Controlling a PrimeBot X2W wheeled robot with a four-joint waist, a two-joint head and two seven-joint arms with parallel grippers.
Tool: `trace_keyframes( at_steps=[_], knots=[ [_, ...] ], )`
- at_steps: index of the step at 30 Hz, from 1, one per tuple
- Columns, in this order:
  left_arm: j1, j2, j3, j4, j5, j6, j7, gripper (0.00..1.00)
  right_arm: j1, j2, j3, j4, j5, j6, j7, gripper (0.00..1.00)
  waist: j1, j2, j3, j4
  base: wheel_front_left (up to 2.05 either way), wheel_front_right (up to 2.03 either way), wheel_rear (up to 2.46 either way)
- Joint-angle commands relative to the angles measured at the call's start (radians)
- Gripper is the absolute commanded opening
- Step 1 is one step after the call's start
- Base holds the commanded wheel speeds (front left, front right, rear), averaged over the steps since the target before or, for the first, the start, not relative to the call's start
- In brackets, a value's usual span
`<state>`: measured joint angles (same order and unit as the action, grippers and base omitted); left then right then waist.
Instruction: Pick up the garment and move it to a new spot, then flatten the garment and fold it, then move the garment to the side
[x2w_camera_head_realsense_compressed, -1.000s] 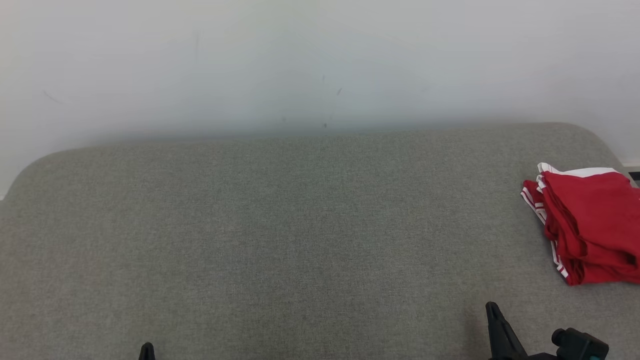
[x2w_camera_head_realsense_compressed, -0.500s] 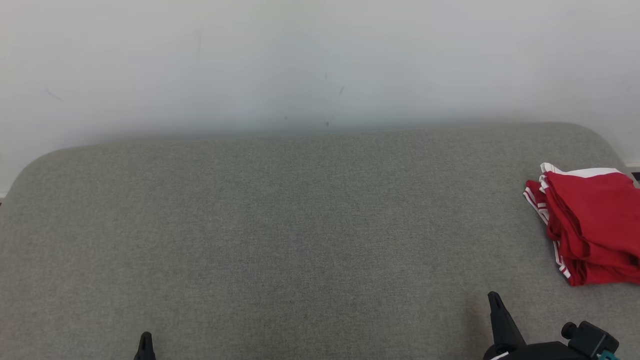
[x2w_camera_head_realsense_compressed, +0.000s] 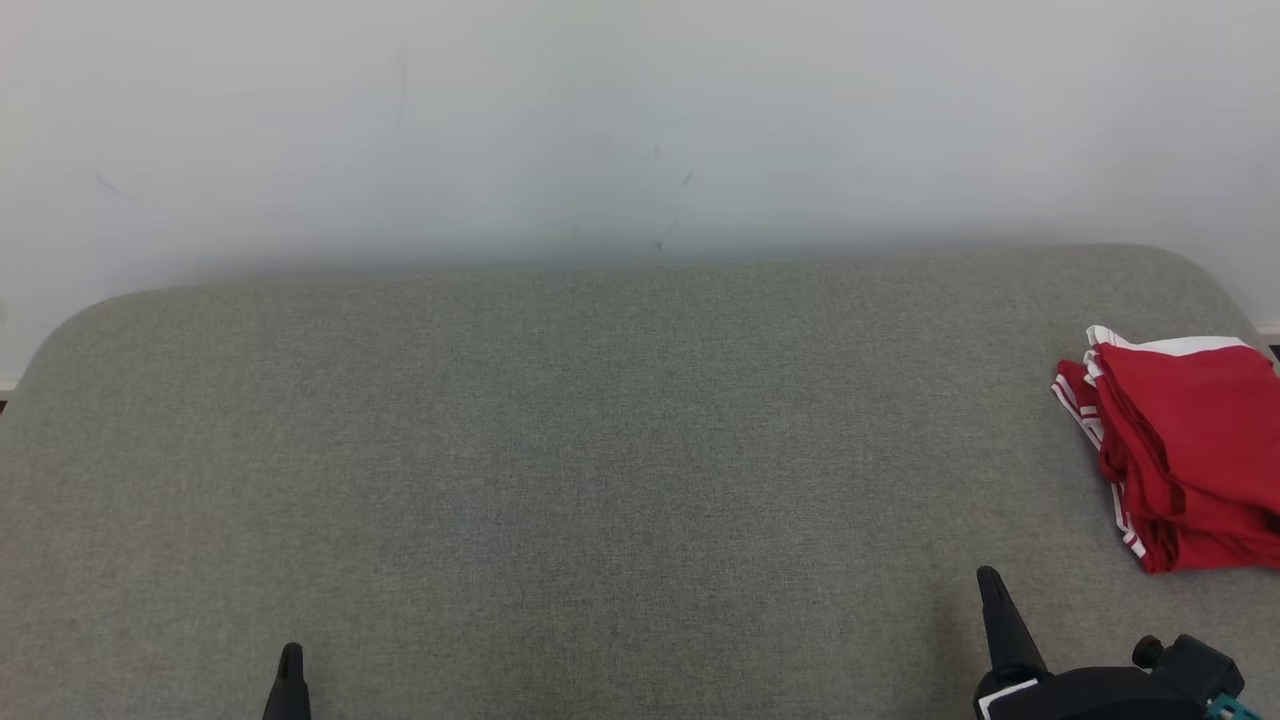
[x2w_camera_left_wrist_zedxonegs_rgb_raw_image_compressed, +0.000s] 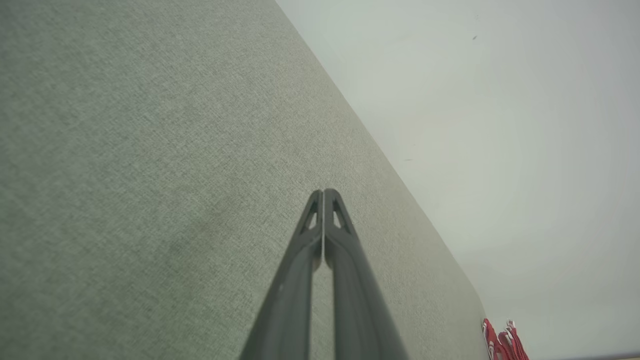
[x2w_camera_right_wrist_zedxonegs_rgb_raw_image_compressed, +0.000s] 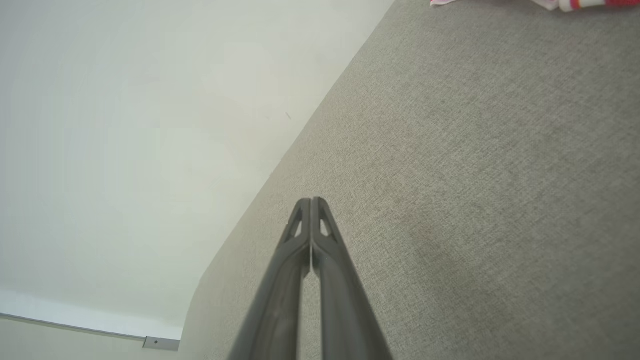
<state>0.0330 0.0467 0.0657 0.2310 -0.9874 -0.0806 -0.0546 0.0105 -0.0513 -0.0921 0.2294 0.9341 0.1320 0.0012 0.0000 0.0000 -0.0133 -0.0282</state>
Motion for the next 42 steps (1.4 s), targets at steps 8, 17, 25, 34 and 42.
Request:
trace_keyframes(
  at_steps=[8, 17, 25, 34, 42],
  knots=[
    [-0.043, 0.003, 0.012, -0.005, -0.113, -0.013, 0.029, 0.0, -0.036, 0.001, -0.005, -0.005, 0.121, -0.001, 0.021, 0.0, 0.0, 0.0, 0.002, 0.003, 0.0, 0.0, 0.0],
    [-0.059, 0.004, 0.018, -0.002, -0.19, -0.019, 0.051, 0.0, -0.05, 0.001, -0.008, -0.002, 0.206, -0.001, 0.035, 0.0, 0.0, 0.0, 0.004, 0.006, 0.0, 0.0, 0.0],
    [-0.074, 0.004, 0.024, 0.001, -0.265, -0.026, 0.072, 0.0, -0.063, 0.001, -0.01, 0.001, 0.288, -0.001, 0.049, 0.0, 0.0, 0.0, 0.005, 0.009, 0.0, 0.0, 0.0],
    [-0.09, 0.004, 0.029, 0.004, -0.343, -0.031, 0.092, 0.0, -0.077, 0.001, -0.013, 0.004, 0.373, -0.002, 0.063, 0.0, 0.0, 0.0, 0.007, 0.013, 0.0, 0.0, 0.0],
    [-0.104, 0.004, 0.034, 0.007, -0.408, -0.035, 0.111, 0.0, -0.087, 0.002, -0.015, 0.007, 0.441, -0.002, 0.075, 0.0, 0.0, 0.0, 0.009, 0.016, 0.0, 0.0, 0.0]
  ],
)
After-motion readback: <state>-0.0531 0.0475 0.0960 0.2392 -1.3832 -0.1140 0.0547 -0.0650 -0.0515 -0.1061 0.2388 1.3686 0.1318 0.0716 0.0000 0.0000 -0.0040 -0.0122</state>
